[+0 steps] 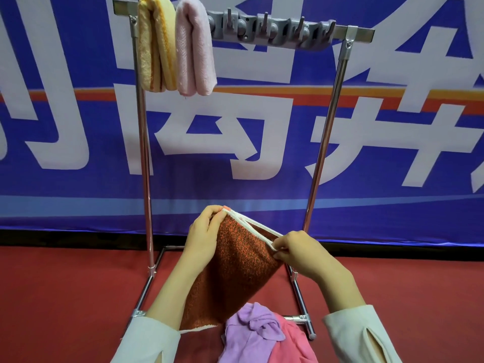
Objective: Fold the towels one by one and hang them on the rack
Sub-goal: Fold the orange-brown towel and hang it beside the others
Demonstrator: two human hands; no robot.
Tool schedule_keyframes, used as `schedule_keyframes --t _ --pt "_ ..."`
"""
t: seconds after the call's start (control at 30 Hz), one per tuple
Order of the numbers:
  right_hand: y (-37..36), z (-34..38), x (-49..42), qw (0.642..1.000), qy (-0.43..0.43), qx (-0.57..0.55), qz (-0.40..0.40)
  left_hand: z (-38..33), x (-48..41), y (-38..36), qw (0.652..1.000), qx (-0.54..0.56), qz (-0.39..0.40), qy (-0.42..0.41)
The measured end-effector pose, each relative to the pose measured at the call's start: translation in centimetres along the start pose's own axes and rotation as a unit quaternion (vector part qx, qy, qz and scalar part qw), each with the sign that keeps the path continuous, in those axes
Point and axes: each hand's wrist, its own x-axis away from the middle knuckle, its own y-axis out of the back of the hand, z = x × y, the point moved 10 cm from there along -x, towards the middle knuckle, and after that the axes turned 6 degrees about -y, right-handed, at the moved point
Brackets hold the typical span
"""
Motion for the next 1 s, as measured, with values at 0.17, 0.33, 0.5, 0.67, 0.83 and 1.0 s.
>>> schedule_keyframes --t 0.17,0.33,0.5,0.67,0.83,1.0 --pt "0.5 0.1 -0.1 0.998 -0.013 -0.054 -0.026 -0.2 -0.1 0.0 1.0 0.004 -0.005 -0.003" --pt "1.6 1.8 0.4 0.989 0.025 -0.14 -0.048 -0.5 -0.1 -0.3 1.0 0.003 0.005 -0.009" --pt "2.0 1.8 0.6 0.986 0.054 -0.151 -0.049 -0.2 -0.1 0.4 1.0 0.009 -0.008 -0.005" --pt "2.5 1.5 0.8 0.994 0.066 -0.058 -0.065 0.7 -0.3 1.5 1.0 0.0 -0.027 0.013" --pt "3.3 1.0 0.8 0.983 0.062 -0.146 -0.092 1.8 -0.1 1.7 0.999 -0.008 -0.032 0.027" --pt "3.8 0.4 0.6 0.978 0.029 -0.158 -0.133 2.0 -0.3 1.2 0.999 -0.005 -0.028 0.026"
